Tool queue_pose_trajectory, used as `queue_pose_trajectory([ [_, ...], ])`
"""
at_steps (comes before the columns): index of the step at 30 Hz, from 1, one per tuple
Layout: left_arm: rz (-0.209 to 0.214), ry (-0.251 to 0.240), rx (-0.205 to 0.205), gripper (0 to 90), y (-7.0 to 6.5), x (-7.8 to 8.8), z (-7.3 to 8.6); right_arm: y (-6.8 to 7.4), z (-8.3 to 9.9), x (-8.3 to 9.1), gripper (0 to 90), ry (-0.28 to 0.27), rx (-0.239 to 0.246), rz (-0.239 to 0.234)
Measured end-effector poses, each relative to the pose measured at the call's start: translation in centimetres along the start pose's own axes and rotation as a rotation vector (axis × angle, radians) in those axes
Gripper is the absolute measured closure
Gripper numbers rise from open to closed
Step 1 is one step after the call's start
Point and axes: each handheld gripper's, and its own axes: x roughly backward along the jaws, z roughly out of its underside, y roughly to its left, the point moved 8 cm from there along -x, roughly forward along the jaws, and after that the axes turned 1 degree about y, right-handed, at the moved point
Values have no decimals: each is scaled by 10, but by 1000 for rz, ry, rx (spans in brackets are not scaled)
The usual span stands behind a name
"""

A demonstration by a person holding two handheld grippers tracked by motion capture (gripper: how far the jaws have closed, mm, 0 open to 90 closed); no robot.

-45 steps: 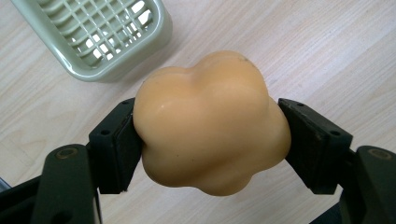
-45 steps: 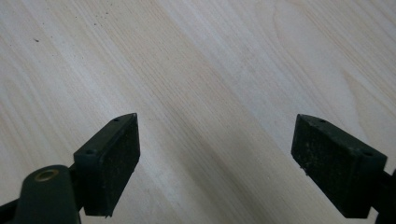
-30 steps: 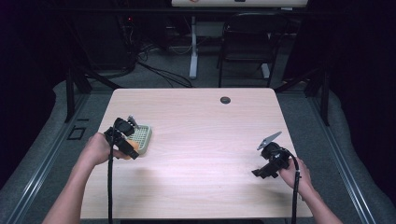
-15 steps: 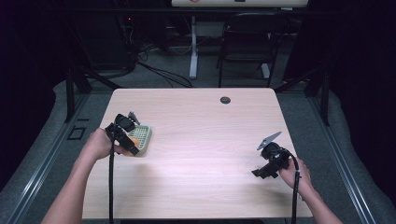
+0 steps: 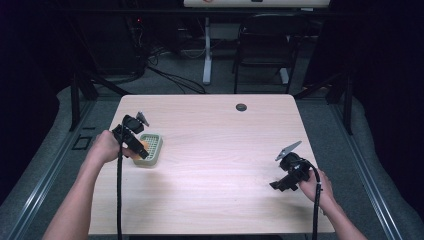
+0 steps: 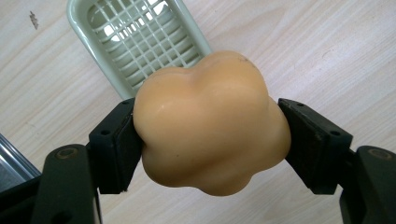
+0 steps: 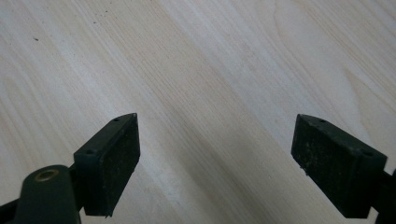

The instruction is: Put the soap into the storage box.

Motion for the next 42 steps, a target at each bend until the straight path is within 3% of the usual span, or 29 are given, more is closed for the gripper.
queue_pose_trajectory([
  [16, -8, 0, 22, 267, 14, 2, -20, 0, 0, 0, 153, 2, -1, -5],
  [26, -14, 15, 42, 267, 24, -7, -30, 0, 1, 0, 153, 8, 2, -2],
  [42, -2, 19, 55, 267, 30, -21, -43, -1, 2, 1, 153, 12, 4, -5],
])
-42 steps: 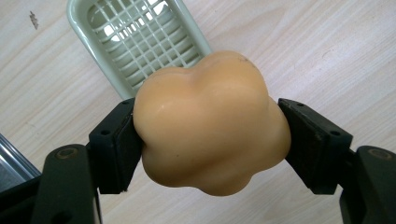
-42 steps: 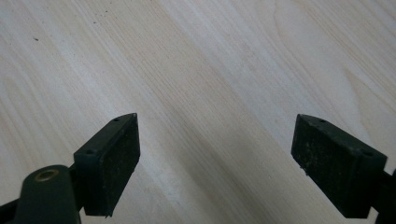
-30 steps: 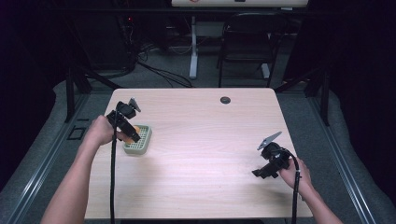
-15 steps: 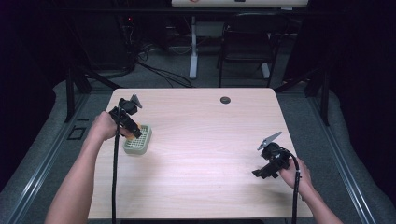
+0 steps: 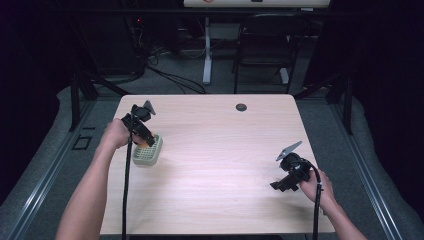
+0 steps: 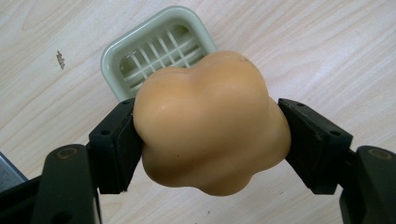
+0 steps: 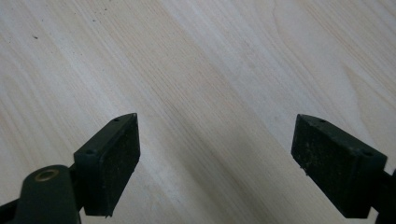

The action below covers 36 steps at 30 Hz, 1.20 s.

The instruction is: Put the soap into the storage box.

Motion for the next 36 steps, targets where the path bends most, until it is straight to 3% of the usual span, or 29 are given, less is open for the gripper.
queue_pose_trajectory([
  [24, -14, 48, 26, 267, 4, -23, -9, 0, 0, -1, 153, 0, -6, 3],
  [36, -18, 69, 66, 266, 8, -40, -6, 1, 0, -1, 153, 0, -9, -4],
])
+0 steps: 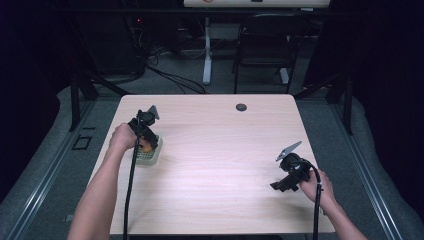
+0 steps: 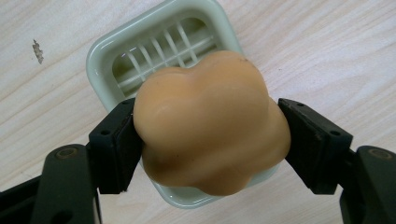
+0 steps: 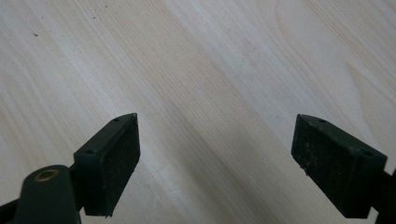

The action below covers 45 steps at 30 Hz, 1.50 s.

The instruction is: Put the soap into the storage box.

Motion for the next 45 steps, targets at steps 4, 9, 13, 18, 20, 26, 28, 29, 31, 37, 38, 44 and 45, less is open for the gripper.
queue_pose_trajectory([
  [4, -6, -7, 5, 266, 3, -1, 0, 0, 0, 0, 153, -2, -3, 2],
  [9, -9, 0, 16, 266, 4, -4, 2, -1, 0, -1, 153, 4, 4, 3],
  [13, -17, 0, 28, 265, 6, -7, 2, -1, 0, -1, 153, 5, 4, 2],
  [18, -13, -1, 33, 265, 5, -8, 2, 0, 0, -1, 153, 3, 2, 0],
  [20, -11, -3, 40, 265, 5, -9, 2, 1, 0, -2, 153, -4, -3, -5],
  [26, -10, 0, 41, 264, 5, -11, 1, 0, 0, -1, 153, 4, 2, -4],
  [28, -8, -6, 43, 261, 5, -11, 1, 0, 0, -1, 153, 5, 1, -3],
  [29, -6, -7, 47, 259, 5, -11, 2, 0, 0, -2, 153, 2, 0, -4],
  [31, -9, -11, 50, 261, 5, -10, 2, 0, 0, -2, 153, 4, 0, -4],
  [37, -18, -43, 59, 247, 8, -2, 4, 0, 0, -1, 153, 10, 6, 1],
  [38, -18, -43, 59, 230, 8, -2, 4, 0, 0, -1, 153, 10, 6, 1],
  [44, -18, -68, 74, 157, 10, 6, 9, 0, 0, -1, 153, 7, 5, 2],
  [45, -14, -82, 70, 151, 10, 9, 10, 0, 0, -1, 153, 13, 9, 4],
])
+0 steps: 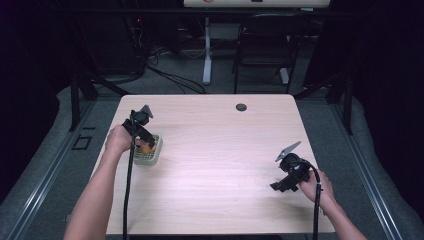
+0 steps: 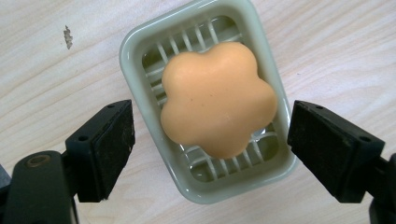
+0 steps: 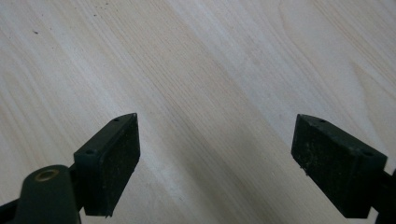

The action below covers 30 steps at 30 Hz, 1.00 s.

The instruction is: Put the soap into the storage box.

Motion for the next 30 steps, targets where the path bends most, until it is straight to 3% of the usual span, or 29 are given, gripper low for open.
queue_pose_trajectory([
  [16, -7, -43, -62, 92, -13, 24, 19, 1, -1, 1, 153, -8, 0, -5],
  [30, -9, -93, -122, 64, -43, 36, 54, 1, -1, 1, 153, -9, -1, -3],
])
